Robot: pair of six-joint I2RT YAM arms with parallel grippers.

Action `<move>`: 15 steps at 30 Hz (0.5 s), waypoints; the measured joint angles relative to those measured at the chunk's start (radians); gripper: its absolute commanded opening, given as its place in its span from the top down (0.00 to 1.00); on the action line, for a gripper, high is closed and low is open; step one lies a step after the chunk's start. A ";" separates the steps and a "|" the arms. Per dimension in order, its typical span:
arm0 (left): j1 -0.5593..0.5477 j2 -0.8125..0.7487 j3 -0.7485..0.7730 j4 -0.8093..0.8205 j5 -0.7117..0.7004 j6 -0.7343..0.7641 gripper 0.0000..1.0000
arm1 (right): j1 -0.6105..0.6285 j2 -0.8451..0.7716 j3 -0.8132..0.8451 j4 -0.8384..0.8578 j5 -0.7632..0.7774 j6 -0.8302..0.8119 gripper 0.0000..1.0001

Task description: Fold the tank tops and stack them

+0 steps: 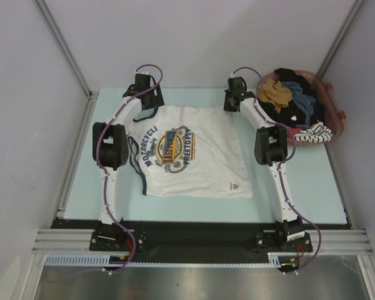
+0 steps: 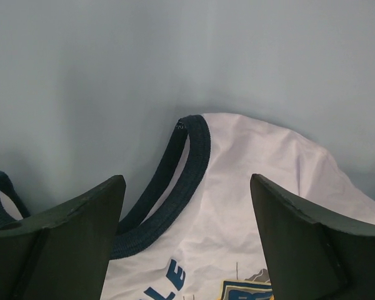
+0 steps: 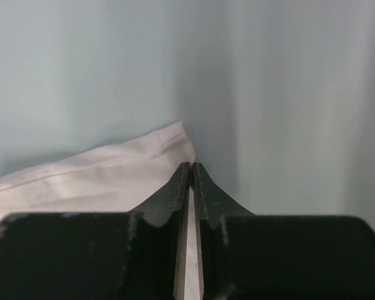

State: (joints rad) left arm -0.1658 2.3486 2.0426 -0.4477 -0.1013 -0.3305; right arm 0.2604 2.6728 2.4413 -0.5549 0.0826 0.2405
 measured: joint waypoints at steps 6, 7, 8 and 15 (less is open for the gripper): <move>0.000 0.034 0.017 0.003 0.009 0.002 0.20 | -0.013 0.000 0.000 0.002 0.009 0.021 0.98; 0.000 0.042 0.024 0.003 0.009 0.002 0.21 | -0.016 0.000 0.000 0.002 0.011 0.021 1.00; 0.000 0.052 0.037 0.002 0.010 0.002 0.24 | -0.019 0.000 0.000 0.003 0.013 0.022 1.00; 0.000 0.201 0.247 -0.053 0.026 -0.003 0.54 | -0.027 0.000 -0.010 0.021 0.038 0.032 1.00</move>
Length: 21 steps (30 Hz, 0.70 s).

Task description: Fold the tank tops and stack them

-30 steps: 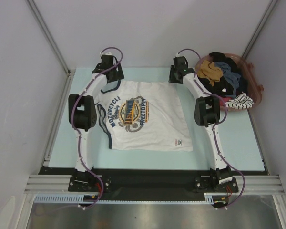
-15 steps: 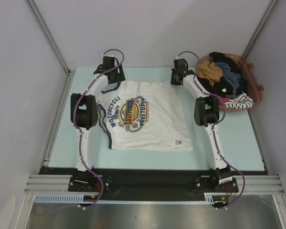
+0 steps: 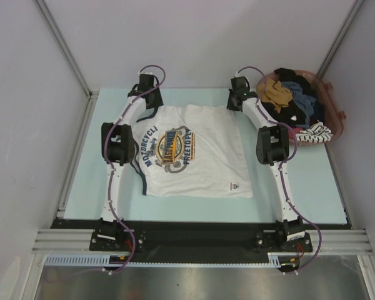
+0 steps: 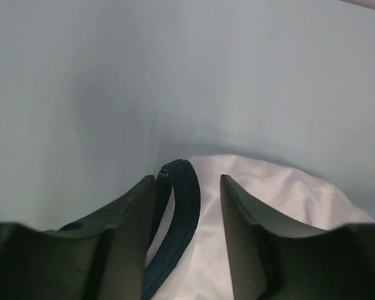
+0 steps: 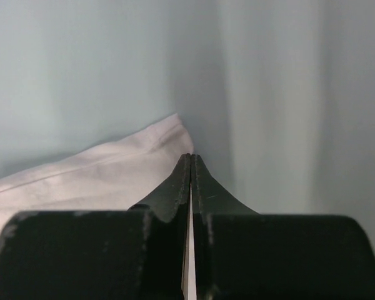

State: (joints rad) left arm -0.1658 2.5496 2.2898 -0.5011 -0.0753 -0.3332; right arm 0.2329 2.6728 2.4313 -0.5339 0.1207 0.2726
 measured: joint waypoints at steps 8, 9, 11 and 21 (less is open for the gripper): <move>0.010 0.022 0.014 -0.026 0.000 -0.019 0.92 | -0.006 -0.019 -0.048 0.041 0.089 0.034 1.00; 0.013 0.022 0.014 -0.026 0.001 -0.024 0.94 | -0.008 -0.023 -0.056 0.044 0.105 0.037 1.00; 0.021 0.022 0.013 -0.025 0.002 -0.036 1.00 | -0.015 -0.035 -0.079 0.053 0.132 0.043 1.00; 0.075 0.021 -0.044 0.055 0.064 -0.061 0.14 | -0.035 -0.060 -0.122 0.066 0.164 0.049 0.65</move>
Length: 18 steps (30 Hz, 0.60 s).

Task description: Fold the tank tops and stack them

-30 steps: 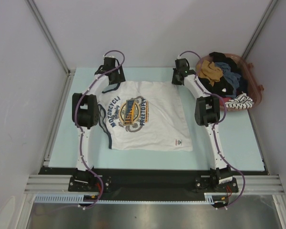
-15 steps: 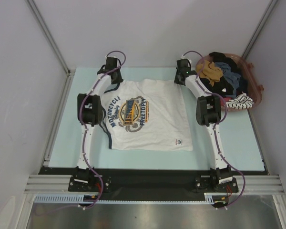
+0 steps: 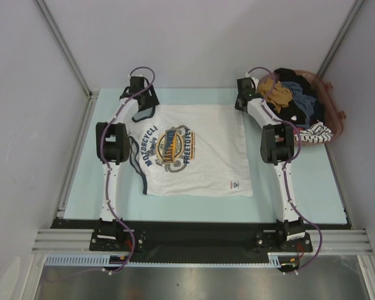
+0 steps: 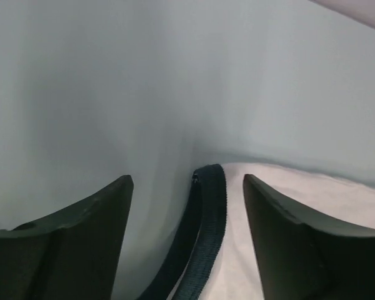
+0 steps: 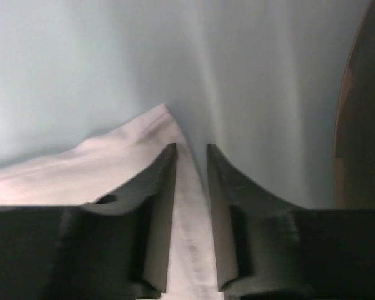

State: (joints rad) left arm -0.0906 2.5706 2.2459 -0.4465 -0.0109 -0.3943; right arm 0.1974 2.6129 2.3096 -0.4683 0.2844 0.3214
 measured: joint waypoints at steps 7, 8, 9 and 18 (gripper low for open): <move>0.002 -0.036 -0.041 0.032 0.056 0.023 0.00 | 0.006 -0.005 0.000 0.011 -0.021 -0.028 0.49; 0.002 -0.053 -0.058 0.034 0.060 0.028 0.00 | 0.008 -0.008 -0.003 0.013 -0.024 -0.030 0.48; 0.002 -0.076 -0.087 0.037 0.060 0.031 0.00 | 0.011 -0.018 -0.008 0.016 -0.031 -0.034 0.47; 0.002 -0.566 -0.494 0.128 0.011 0.036 0.01 | 0.098 -0.240 -0.156 0.060 -0.058 -0.058 0.54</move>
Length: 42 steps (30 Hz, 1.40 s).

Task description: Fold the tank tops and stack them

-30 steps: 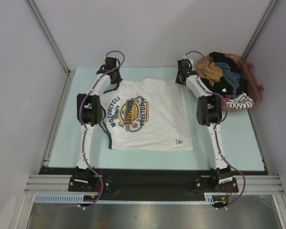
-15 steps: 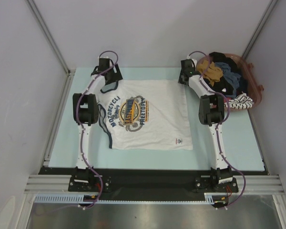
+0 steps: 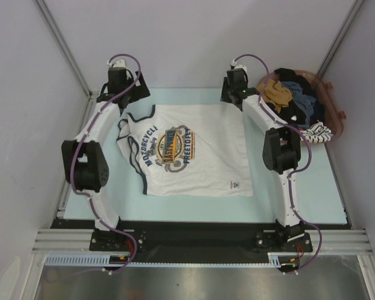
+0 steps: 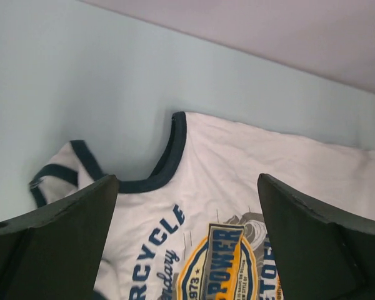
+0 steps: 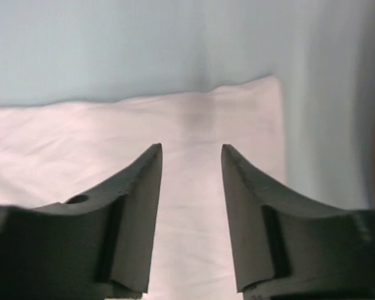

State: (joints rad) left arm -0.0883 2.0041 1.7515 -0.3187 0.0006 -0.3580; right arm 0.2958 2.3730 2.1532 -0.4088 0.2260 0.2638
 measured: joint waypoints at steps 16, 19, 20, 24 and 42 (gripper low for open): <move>0.000 -0.362 -0.455 -0.036 -0.204 -0.007 0.16 | 0.254 -0.642 -1.011 0.217 -0.101 0.133 0.54; 0.000 -0.343 -0.460 -0.042 -0.219 -0.004 0.27 | 0.336 -0.724 -1.149 0.256 -0.079 0.137 0.54; 0.000 -0.336 -0.460 -0.042 -0.223 0.001 0.29 | 0.360 -0.745 -1.184 0.277 -0.074 0.137 0.54; 0.002 -0.306 -0.460 -0.043 -0.227 0.005 0.38 | 0.405 -0.804 -1.272 0.342 -0.048 0.138 0.55; 0.004 -0.245 -0.555 -0.027 -0.246 0.011 0.59 | 0.403 -0.808 -1.289 0.443 0.002 0.154 0.55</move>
State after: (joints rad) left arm -0.0845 1.7588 1.1961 -0.3458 -0.2459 -0.3466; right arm 0.6987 1.5650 0.8646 0.0338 0.2283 0.4183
